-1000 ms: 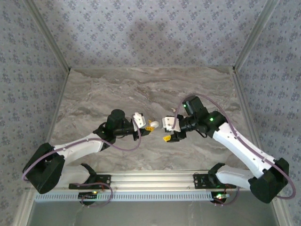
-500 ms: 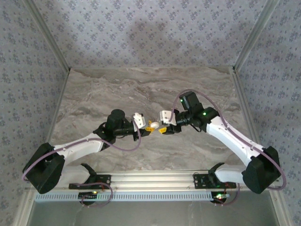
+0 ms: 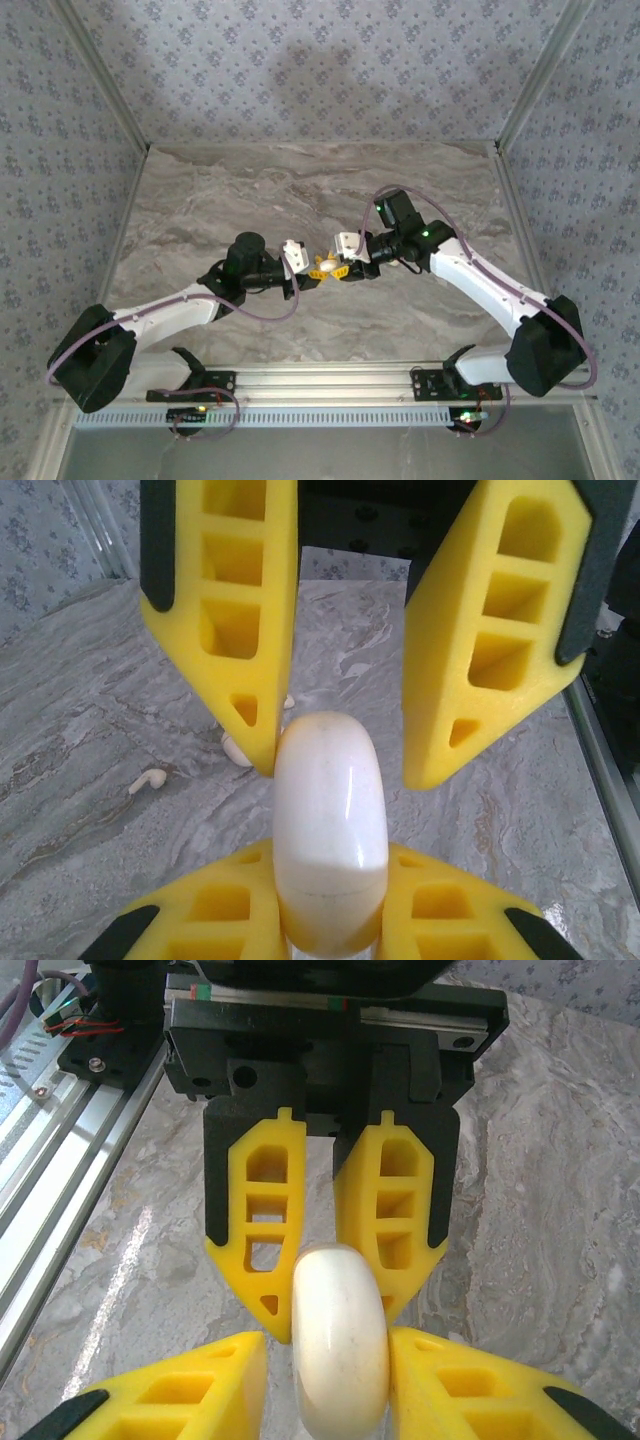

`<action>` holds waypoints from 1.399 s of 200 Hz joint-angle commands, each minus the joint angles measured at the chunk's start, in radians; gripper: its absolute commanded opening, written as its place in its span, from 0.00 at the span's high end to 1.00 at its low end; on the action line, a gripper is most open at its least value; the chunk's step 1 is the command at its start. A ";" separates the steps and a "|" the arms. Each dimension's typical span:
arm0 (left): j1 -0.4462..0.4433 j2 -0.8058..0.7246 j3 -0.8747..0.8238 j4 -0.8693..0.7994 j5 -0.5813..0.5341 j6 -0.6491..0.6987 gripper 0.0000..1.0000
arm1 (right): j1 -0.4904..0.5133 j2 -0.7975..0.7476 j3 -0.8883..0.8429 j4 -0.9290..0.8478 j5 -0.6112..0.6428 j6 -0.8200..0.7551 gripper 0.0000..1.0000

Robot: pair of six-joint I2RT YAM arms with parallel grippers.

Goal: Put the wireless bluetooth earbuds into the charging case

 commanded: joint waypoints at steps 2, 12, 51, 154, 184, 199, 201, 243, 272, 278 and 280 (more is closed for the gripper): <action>0.000 -0.031 0.020 0.029 0.024 -0.006 0.91 | 0.003 0.006 0.030 -0.029 -0.029 -0.024 0.63; 0.002 -0.032 0.021 0.031 0.024 -0.008 0.91 | 0.003 0.008 0.029 -0.029 -0.027 -0.026 0.63; 0.003 -0.034 0.026 0.032 0.025 -0.017 0.91 | 0.003 0.012 0.033 -0.038 -0.029 -0.037 0.72; 0.002 -0.041 0.043 -0.010 -0.033 -0.041 0.64 | -0.036 0.016 0.059 -0.088 -0.033 -0.042 0.82; 0.015 -0.061 0.037 -0.020 -0.055 -0.077 0.27 | -0.059 0.035 0.072 -0.102 -0.015 0.006 0.82; 0.032 -0.082 0.026 -0.020 -0.073 -0.099 0.04 | -0.069 0.049 0.072 -0.101 -0.004 0.033 0.82; 0.034 -0.084 0.026 -0.021 -0.078 -0.102 0.01 | -0.069 0.050 0.071 -0.102 -0.001 0.038 0.82; 0.105 -0.162 -0.010 -0.024 -0.175 -0.210 0.00 | -0.074 0.094 0.080 -0.135 0.032 0.157 0.81; 0.159 -0.207 -0.020 -0.054 -0.265 -0.296 0.00 | -0.072 0.125 0.106 -0.115 0.052 0.264 0.81; 0.169 -0.216 -0.013 -0.078 -0.269 -0.304 0.00 | -0.073 0.133 0.113 -0.125 0.051 0.275 0.81; 0.172 -0.219 -0.011 -0.087 -0.272 -0.307 0.00 | -0.072 0.135 0.114 -0.126 0.051 0.278 0.80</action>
